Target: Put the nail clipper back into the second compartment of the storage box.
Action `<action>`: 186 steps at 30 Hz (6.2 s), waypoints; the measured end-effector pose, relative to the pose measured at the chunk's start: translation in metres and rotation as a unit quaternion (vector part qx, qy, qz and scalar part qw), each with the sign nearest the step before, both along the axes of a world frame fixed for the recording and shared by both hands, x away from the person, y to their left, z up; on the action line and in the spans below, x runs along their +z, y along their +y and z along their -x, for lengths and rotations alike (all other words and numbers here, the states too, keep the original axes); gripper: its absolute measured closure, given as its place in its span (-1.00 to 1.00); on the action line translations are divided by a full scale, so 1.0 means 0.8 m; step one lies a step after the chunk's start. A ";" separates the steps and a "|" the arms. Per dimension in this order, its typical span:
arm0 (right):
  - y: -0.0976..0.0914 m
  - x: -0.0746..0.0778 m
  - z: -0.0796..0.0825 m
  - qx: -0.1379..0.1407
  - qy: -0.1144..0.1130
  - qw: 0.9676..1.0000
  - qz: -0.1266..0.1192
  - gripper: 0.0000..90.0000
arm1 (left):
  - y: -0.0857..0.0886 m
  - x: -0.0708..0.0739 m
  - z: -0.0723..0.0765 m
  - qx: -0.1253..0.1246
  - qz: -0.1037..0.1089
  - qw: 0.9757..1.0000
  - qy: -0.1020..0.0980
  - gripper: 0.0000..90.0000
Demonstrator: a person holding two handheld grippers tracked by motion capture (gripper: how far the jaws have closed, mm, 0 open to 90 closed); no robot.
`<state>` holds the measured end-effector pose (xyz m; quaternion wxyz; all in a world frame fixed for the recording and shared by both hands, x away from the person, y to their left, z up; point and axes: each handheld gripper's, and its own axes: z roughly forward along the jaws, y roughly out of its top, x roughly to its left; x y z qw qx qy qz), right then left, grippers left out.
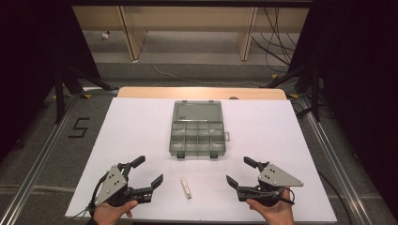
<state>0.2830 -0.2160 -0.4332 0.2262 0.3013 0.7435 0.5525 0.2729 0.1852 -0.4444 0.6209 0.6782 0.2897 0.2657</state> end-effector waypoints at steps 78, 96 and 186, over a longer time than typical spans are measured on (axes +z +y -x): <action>0.213 -0.019 -0.084 0.188 0.207 0.901 0.331 -0.29 | 0.001 0.002 0.001 0.002 0.004 1.000 -0.004 -0.66; 0.223 -0.034 -0.087 0.191 0.252 0.882 0.350 -0.07 | 0.003 0.002 0.002 0.007 0.009 1.000 -0.002 -0.66; 0.170 0.039 -0.220 0.054 0.182 0.964 0.185 0.72 | 0.001 0.000 0.001 0.005 0.005 1.000 -0.002 -0.66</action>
